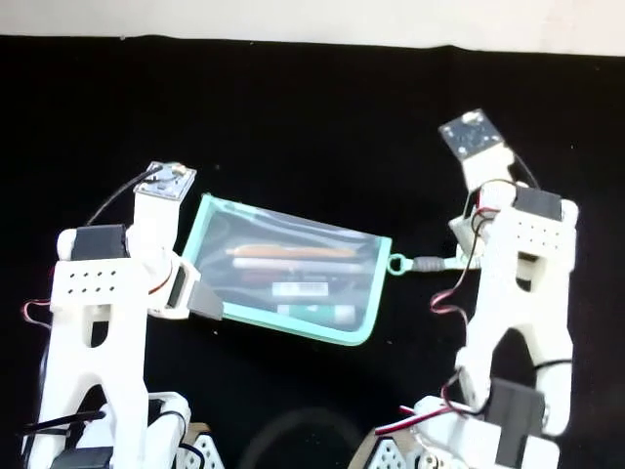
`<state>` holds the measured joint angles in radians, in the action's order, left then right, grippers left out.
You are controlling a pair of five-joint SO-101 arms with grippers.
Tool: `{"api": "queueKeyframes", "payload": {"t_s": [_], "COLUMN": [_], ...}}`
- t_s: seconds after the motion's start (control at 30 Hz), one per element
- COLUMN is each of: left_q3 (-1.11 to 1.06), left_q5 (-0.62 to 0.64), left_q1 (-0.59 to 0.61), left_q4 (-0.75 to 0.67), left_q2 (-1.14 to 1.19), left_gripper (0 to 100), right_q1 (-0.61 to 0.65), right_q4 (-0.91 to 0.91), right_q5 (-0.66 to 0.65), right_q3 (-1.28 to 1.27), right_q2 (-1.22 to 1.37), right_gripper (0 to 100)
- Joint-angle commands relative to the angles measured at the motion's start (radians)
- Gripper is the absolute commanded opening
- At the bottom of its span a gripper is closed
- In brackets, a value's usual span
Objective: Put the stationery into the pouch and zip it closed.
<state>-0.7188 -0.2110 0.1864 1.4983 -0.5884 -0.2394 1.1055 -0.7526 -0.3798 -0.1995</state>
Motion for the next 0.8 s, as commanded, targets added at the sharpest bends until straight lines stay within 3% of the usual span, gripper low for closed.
{"api": "queueKeyframes", "payload": {"t_s": [0.0,0.4,0.77], "left_q3": [0.031,0.03,0.028], "left_q5": [-0.002,-0.002,-0.002], "left_q1": [0.012,0.012,0.012], "left_q4": [0.028,0.035,0.037], "left_q2": [0.002,0.004,0.004], "left_gripper": [35,35,35], "right_q1": [-0.015,-0.091,-0.09], "right_q4": [-0.048,-0.153,-0.154], "right_q5": [-0.091,-0.367,-0.454], "right_q3": [0.021,0.03,0.033], "right_q2": [0.045,0.295,0.418], "right_gripper": [27.7,27.7,27.7]}}
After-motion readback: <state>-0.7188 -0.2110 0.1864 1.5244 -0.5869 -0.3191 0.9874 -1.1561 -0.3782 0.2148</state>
